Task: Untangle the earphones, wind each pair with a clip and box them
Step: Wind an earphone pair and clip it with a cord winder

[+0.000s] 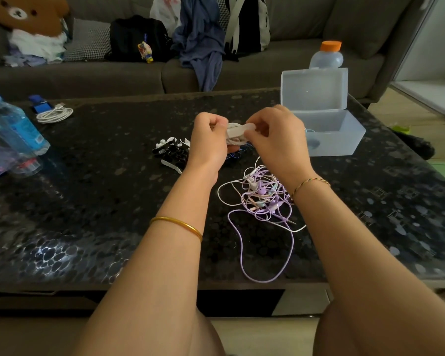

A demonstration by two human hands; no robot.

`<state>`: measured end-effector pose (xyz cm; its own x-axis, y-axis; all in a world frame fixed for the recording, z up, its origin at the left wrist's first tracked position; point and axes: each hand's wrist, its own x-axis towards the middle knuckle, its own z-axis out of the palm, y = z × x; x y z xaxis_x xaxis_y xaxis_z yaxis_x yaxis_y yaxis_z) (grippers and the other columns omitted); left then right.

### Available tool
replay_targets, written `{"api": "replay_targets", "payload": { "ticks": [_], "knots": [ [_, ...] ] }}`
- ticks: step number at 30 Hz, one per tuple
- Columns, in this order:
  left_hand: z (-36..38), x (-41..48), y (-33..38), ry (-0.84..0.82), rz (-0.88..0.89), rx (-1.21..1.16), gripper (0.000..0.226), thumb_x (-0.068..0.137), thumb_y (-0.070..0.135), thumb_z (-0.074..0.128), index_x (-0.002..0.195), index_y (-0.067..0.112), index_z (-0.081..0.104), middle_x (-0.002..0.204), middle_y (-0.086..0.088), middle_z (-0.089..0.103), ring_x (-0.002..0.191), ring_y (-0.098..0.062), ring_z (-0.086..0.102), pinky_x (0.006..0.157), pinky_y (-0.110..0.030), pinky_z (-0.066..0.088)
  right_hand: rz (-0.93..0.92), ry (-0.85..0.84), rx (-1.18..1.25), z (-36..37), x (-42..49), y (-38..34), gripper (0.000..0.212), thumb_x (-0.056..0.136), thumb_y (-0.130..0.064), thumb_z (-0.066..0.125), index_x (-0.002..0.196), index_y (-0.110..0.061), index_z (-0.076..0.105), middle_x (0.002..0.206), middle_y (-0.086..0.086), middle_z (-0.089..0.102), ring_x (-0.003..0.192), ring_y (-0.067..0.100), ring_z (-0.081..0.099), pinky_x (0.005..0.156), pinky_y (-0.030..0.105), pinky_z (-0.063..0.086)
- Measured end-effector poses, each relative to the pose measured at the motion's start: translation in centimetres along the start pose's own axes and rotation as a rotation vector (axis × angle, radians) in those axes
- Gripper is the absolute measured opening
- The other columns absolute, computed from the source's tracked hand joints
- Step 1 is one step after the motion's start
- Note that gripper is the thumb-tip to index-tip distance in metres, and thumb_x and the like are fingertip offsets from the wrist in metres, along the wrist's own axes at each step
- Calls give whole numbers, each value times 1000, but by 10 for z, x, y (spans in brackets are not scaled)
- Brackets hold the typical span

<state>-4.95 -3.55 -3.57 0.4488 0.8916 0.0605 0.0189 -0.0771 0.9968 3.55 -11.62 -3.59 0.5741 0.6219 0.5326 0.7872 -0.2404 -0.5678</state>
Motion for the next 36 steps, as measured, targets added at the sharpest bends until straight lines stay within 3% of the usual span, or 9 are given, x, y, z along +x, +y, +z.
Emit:
{"api": "replay_targets", "payload": {
  "ticks": [3, 5, 9, 15, 18, 23, 29, 32, 36],
  "knots": [
    [0, 1, -2, 19, 36, 39, 8, 100, 16, 45, 95, 21, 47, 97, 5, 51, 87, -11, 60, 76, -28, 57, 71, -29, 25, 2, 0, -2, 10, 92, -19, 60, 98, -15, 65, 98, 3, 67, 84, 13, 63, 76, 24, 54],
    [0, 1, -3, 24, 58, 66, 11, 100, 17, 45, 91, 23, 46, 98, 4, 53, 88, -13, 60, 77, -29, 56, 157, -73, 132, 1, 1, -2, 5, 92, -19, 60, 95, -15, 62, 90, 5, 68, 75, 15, 67, 70, 31, 59],
    [4, 4, -2, 19, 3, 52, 3, 101, 19, 42, 100, 19, 45, 106, -4, 56, 88, -13, 62, 78, -31, 57, 311, -172, 378, -6, 3, 0, 10, 92, -17, 59, 101, -13, 55, 93, 9, 66, 64, 13, 68, 56, 24, 58],
    [11, 4, -1, -9, 50, 137, 9, 103, 21, 39, 107, 14, 43, 97, 3, 50, 77, -6, 57, 65, -18, 54, 461, -335, 684, -16, 4, 6, 27, 95, -12, 54, 121, -8, 57, 101, 11, 64, 75, 16, 68, 66, 28, 60],
    [18, 5, -3, -29, 80, 175, 14, 102, 23, 41, 109, 12, 45, 99, 2, 51, 80, -6, 57, 58, -12, 52, 437, -252, 661, -16, 1, 11, 22, 92, -19, 60, 110, -7, 64, 100, 10, 67, 84, 19, 69, 69, 28, 60],
    [35, 3, -6, -29, -3, 108, 10, 100, 26, 44, 96, 17, 47, 109, -9, 59, 96, -22, 64, 86, -43, 56, 545, -111, 807, -20, 0, 22, 11, 88, -10, 64, 96, -5, 69, 97, 14, 69, 90, 24, 69, 77, 35, 59],
    [42, -4, -3, -137, -5, -124, 11, 101, 16, 43, 91, 14, 47, 107, -14, 63, 99, -25, 65, 89, -45, 55, 647, -72, 1124, -33, -1, 30, 7, 85, 2, 63, 85, -3, 67, 86, 13, 69, 79, 22, 70, 74, 33, 59],
    [44, -10, -2, -284, -73, -295, 12, 101, 8, 41, 90, 10, 45, 113, -18, 62, 103, -28, 65, 87, -42, 56, 611, -7, 985, -36, -4, 35, 6, 85, -1, 64, 87, -5, 68, 83, 10, 69, 74, 18, 70, 64, 23, 58],
    [44, -11, -1, -311, 44, 18, 9, 97, 14, 53, 94, 19, 59, 113, -10, 61, 104, -22, 63, 85, -40, 57, 586, 66, 834, -42, -5, 44, 5, 85, -4, 66, 84, -9, 68, 84, 7, 69, 76, 16, 70, 63, 21, 57]
  ]
}}
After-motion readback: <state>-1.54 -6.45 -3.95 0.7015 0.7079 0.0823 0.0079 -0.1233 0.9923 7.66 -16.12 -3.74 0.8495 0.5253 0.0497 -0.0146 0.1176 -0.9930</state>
